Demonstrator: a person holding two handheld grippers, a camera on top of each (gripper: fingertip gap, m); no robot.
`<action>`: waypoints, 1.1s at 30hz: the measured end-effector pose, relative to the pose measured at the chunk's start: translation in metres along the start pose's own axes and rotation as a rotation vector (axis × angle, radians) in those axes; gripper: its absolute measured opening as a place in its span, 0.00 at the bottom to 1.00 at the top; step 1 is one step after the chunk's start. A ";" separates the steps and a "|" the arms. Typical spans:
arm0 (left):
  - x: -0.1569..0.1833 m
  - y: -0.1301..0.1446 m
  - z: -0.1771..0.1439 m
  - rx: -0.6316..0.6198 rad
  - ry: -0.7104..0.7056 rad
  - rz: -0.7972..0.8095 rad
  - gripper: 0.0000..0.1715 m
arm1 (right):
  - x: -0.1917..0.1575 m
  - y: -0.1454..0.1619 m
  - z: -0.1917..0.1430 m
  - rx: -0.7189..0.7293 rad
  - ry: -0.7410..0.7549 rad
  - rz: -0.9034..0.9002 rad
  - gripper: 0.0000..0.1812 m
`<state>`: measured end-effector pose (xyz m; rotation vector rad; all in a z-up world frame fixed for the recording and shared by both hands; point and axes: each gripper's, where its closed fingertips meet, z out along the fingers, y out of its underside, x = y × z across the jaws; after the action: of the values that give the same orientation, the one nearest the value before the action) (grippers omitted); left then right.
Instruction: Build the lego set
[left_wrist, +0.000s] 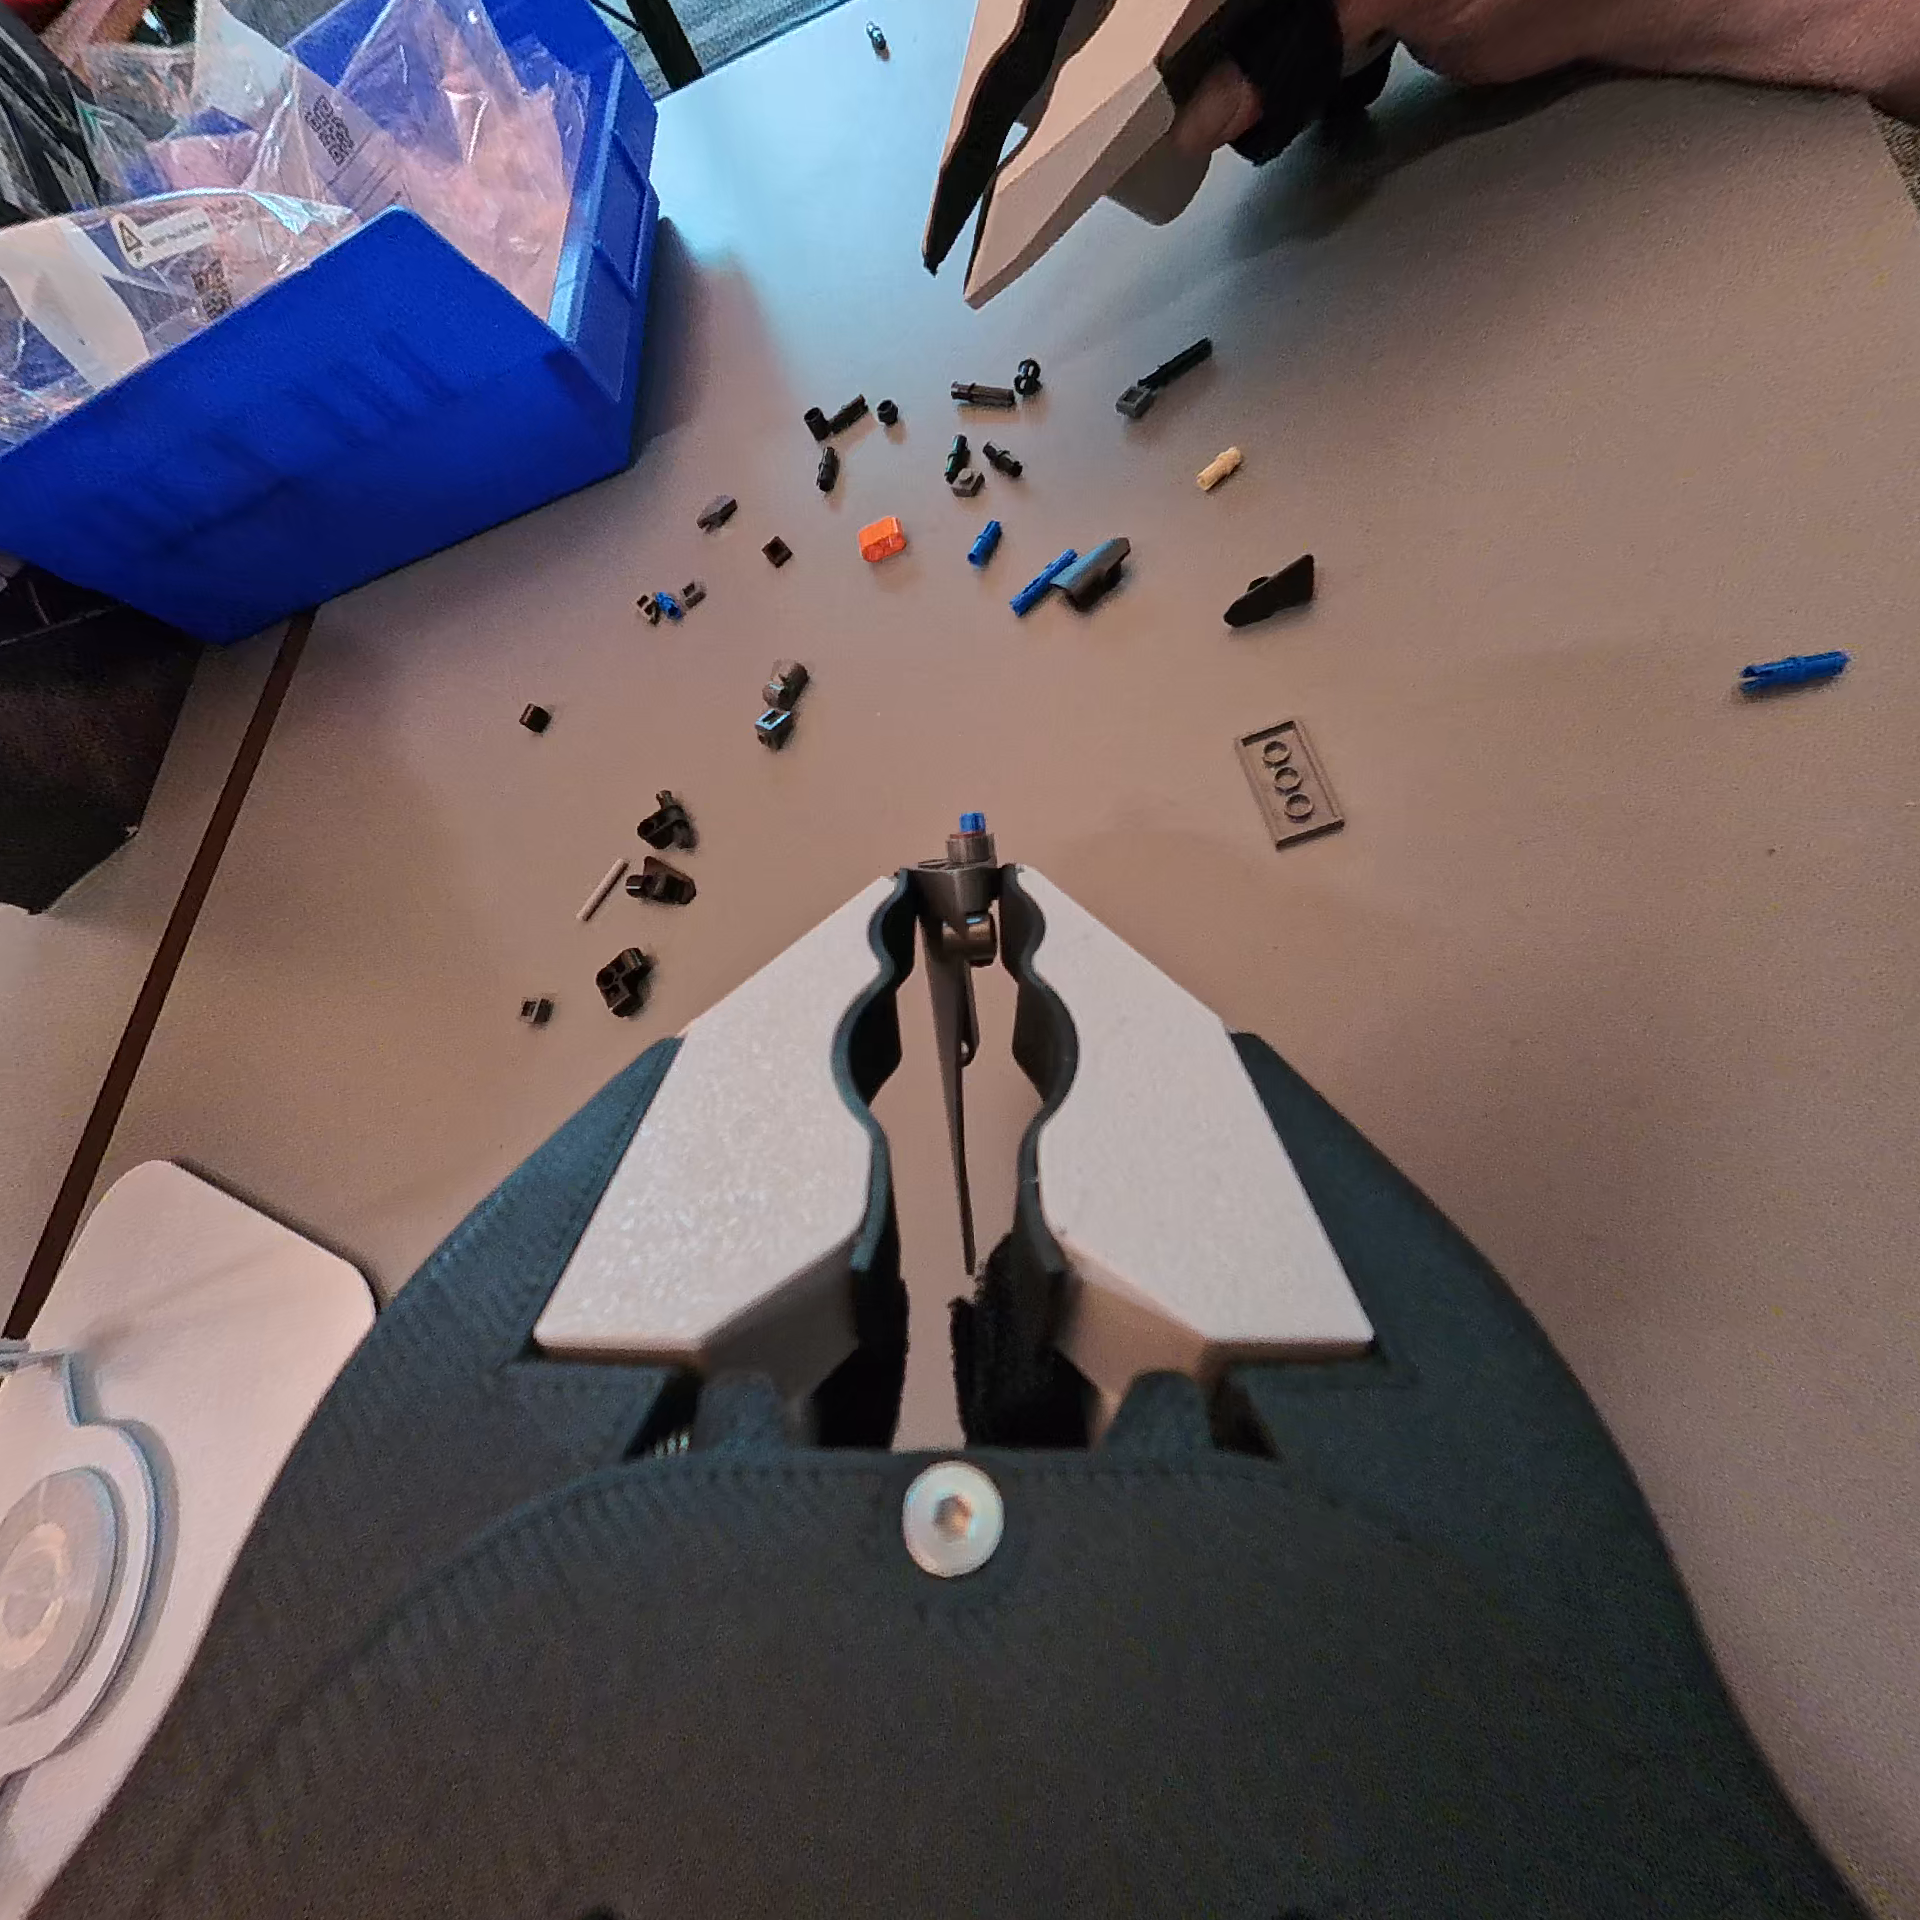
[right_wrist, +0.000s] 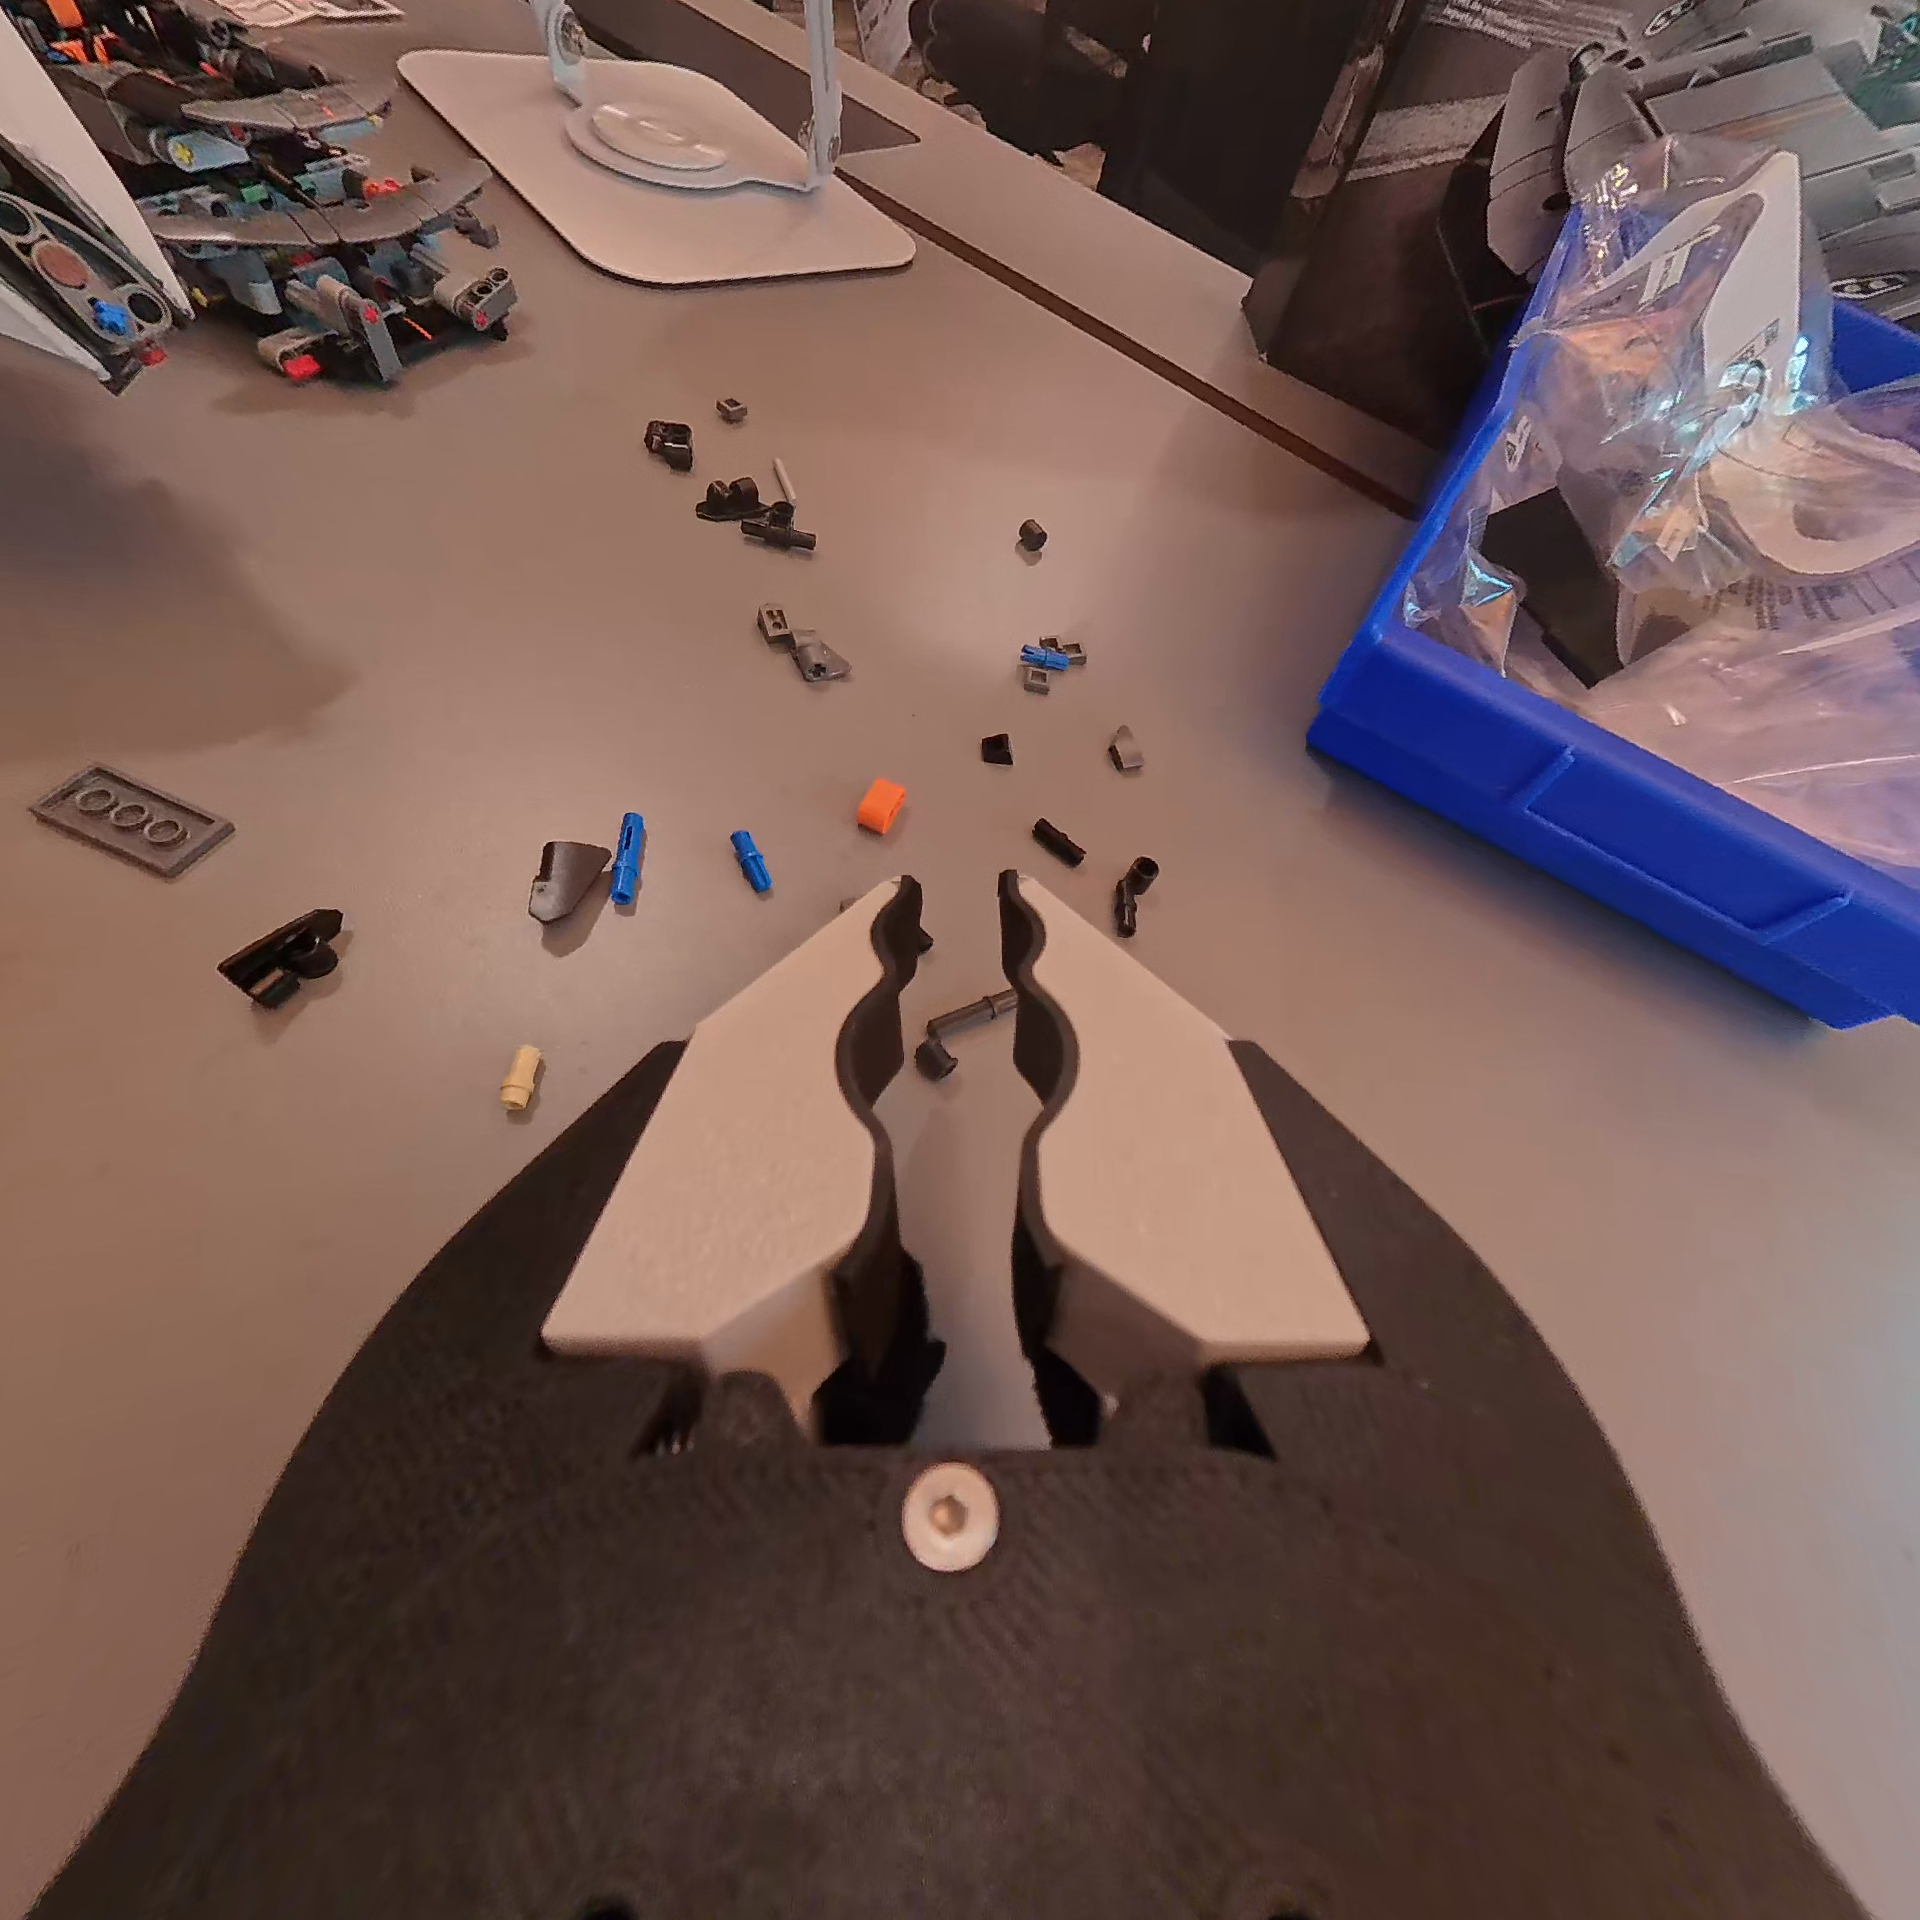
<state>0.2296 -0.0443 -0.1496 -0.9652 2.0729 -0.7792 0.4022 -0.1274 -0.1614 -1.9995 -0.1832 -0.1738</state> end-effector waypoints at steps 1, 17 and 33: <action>0.000 0.000 0.000 0.000 0.001 0.000 0.08 | 0.000 0.000 0.000 -0.001 0.000 -0.001 0.07; 0.007 0.001 0.000 -0.027 0.026 0.026 0.08 | 0.013 -0.002 -0.004 0.027 0.049 0.027 0.09; 0.006 0.005 0.002 -0.040 0.027 0.027 0.08 | 0.027 0.011 0.052 -0.260 -0.216 -0.179 0.09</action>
<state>0.2262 -0.0471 -0.1564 -0.9511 2.1279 -0.7439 0.4332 -0.0834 -0.1869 -2.2592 -0.5011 -0.0985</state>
